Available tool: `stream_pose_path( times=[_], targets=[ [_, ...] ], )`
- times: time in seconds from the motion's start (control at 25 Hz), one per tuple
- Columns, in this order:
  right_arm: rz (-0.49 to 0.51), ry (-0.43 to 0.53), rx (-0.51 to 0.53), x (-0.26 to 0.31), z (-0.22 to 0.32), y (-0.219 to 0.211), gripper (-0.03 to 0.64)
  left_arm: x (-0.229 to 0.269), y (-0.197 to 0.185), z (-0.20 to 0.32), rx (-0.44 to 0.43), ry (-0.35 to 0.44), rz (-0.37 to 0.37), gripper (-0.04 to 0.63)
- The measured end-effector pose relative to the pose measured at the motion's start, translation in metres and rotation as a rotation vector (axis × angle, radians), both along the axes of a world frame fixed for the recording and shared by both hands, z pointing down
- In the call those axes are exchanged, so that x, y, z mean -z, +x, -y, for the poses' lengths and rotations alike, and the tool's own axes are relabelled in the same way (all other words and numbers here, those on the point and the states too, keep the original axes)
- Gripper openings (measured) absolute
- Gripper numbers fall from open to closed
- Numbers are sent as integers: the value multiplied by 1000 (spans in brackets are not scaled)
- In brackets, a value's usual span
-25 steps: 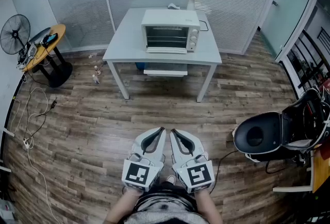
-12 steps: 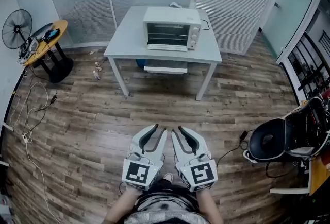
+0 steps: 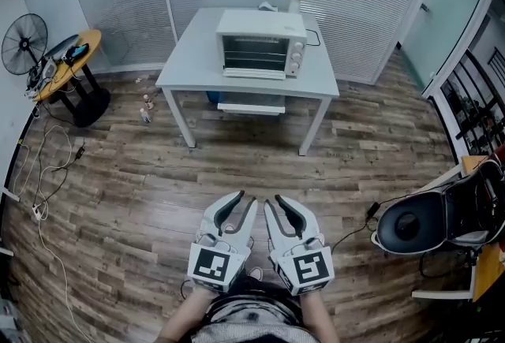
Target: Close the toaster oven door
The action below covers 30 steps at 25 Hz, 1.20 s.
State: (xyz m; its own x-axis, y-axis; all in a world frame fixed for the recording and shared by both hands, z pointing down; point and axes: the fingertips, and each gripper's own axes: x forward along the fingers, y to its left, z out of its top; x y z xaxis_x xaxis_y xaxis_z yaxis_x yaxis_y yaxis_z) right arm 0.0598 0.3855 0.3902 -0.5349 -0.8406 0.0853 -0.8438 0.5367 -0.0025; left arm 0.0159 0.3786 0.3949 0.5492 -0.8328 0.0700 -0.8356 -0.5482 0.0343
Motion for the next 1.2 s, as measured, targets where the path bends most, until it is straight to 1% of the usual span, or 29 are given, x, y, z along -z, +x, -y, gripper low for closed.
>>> stream_pose_path(
  times=[0.12, 0.24, 0.36, 0.4, 0.52, 0.6, 0.68, 0.76, 0.84, 1.0, 1.2],
  targets=[
    [-2, 0, -11, -2, 17, -1, 77, -4, -3, 17, -10, 0, 9, 87],
    [-8, -2, -22, -5, 42, -5, 77, -8, -8, 43, -18, -11, -4, 87],
    [-11, -6, -25, -7, 72, -11, 75, -16, -13, 74, -47, 15, 48, 87],
    [-13, -5, -26, -7, 83, -14, 75, -17, -15, 85, -53, 18, 53, 87],
    [-14, 1, -28, -5, 114, -23, 75, -13, -22, 117, -60, 22, 49, 87],
    [-2, -5, -32, -5, 135, -30, 75, -13, -27, 139, -71, 26, 59, 87],
    [9, -13, -35, -5, 156, -35, 75, -14, -29, 160, -85, 20, 65, 87],
    [8, -17, -39, -6, 175, -38, 75, -14, -31, 178, -91, 3, 50, 87],
    [3, -18, -44, -7, 190, -41, 75, -13, -33, 192, -96, -3, 42, 87],
    [4, -24, -61, -11, 216, -49, 75, -17, -44, 217, -107, -4, 52, 87],
    [1, -25, -65, -16, 238, -62, 75, -22, -57, 236, -130, 2, 50, 87]
  ],
)
